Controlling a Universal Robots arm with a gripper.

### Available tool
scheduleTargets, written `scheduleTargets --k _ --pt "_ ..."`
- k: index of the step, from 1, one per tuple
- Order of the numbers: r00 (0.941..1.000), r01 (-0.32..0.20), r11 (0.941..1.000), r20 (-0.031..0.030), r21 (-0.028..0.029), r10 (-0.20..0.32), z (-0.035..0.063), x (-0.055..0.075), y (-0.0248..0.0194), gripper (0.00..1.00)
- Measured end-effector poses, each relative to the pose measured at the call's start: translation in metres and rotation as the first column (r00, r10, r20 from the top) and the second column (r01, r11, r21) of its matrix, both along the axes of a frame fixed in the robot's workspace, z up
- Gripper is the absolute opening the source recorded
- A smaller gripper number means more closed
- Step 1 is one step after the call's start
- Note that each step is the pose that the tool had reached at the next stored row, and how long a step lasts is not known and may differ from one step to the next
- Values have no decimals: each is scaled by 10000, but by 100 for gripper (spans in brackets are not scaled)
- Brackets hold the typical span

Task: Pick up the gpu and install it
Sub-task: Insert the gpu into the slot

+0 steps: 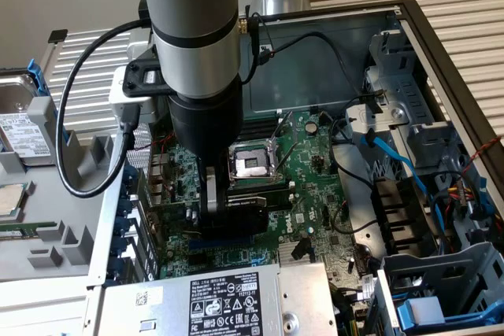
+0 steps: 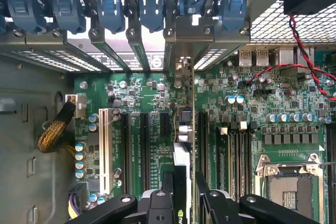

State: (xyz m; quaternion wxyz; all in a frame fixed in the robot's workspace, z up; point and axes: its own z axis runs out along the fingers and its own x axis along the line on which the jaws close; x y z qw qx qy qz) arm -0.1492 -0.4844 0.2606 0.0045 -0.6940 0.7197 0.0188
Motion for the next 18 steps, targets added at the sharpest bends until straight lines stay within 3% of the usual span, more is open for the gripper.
scheduleTargets --k 18 --pt "10000 -82 10000 -1 -38 82 -10 -10 0 27"
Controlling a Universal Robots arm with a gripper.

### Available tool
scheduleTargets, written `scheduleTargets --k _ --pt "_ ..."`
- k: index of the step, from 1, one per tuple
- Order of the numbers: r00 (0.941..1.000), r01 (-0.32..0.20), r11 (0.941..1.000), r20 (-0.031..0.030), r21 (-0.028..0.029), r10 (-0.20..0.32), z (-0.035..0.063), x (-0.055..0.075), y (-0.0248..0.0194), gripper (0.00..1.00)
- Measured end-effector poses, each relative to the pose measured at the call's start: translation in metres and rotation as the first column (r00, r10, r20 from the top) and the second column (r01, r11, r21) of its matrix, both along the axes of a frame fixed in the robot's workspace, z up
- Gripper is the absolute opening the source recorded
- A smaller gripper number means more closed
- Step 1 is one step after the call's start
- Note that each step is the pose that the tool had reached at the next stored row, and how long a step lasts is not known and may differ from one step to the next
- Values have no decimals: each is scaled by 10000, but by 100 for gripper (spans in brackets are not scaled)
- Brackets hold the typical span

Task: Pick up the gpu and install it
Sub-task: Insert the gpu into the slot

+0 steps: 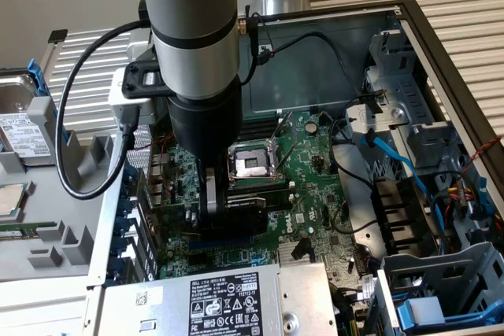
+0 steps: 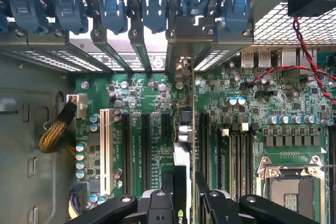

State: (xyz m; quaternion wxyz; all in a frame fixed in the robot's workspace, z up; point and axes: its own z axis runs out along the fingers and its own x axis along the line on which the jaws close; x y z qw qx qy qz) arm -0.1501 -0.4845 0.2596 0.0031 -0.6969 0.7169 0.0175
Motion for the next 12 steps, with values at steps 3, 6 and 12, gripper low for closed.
scheduleTargets --k 3,6,12 --pt "10000 1 10000 1 -2 -1 -5 0 3 27" --pt "10000 0 10000 1 -8 0 -7 0 4 27" --pt "10000 0 10000 1 -21 0 -8 -1 6 27"
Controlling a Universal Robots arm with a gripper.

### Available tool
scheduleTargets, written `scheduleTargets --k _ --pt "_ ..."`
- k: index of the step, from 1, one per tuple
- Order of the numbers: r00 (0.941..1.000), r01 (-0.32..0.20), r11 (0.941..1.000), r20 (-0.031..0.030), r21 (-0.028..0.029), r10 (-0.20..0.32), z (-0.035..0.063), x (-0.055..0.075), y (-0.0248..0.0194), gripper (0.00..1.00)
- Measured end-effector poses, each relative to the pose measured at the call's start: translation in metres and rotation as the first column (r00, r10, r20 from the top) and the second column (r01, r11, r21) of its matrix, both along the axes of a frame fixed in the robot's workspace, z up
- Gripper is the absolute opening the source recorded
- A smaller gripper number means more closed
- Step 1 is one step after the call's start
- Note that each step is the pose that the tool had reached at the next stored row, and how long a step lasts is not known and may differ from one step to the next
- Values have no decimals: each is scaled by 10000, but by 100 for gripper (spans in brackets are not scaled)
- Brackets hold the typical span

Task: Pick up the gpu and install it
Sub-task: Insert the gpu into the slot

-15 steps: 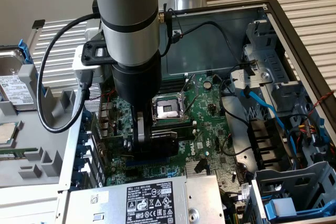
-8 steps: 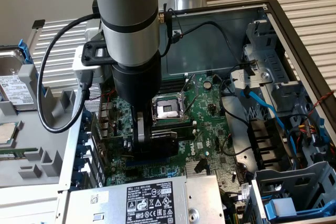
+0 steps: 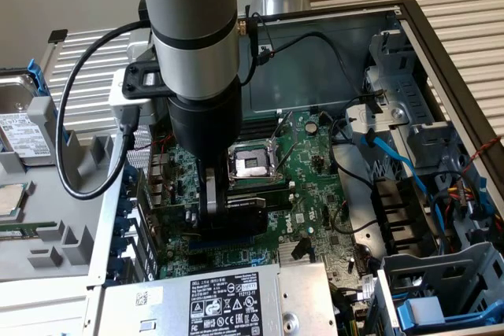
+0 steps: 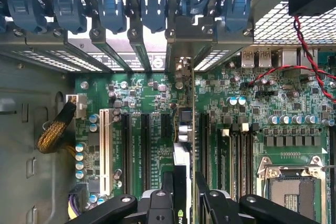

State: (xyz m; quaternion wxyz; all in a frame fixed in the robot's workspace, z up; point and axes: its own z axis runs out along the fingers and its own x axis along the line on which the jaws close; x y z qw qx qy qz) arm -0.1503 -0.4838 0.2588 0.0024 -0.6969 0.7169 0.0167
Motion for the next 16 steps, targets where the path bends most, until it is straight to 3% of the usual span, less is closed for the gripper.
scheduleTargets --k 16 --pt "10000 5 10000 0 -12 -5 -5 -5 11 27"
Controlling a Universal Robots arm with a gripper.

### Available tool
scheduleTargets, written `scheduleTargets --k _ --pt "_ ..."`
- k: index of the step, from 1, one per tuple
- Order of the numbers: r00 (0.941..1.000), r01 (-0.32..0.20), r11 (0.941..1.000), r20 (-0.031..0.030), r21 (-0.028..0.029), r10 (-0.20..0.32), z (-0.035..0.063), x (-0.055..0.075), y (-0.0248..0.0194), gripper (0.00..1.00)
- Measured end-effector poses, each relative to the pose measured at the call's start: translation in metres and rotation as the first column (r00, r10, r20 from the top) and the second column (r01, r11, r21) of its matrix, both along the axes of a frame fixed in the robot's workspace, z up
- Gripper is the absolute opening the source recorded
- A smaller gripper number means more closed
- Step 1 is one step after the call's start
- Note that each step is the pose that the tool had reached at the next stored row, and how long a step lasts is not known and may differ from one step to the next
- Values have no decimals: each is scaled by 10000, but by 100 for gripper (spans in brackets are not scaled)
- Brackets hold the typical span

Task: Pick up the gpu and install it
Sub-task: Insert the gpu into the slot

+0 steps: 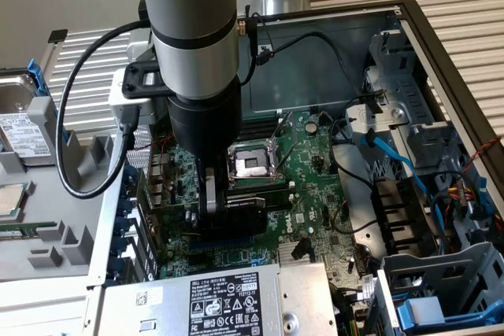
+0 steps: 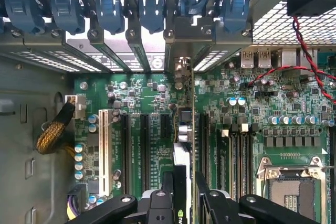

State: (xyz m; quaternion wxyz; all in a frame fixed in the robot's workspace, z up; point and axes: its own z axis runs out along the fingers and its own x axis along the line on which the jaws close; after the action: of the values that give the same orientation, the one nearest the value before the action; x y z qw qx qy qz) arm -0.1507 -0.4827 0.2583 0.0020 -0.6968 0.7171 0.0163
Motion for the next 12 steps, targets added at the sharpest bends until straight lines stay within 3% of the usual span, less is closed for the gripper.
scheduleTargets --k 12 --pt "10000 41 10000 0 -1 -41 -14 0 1 27"
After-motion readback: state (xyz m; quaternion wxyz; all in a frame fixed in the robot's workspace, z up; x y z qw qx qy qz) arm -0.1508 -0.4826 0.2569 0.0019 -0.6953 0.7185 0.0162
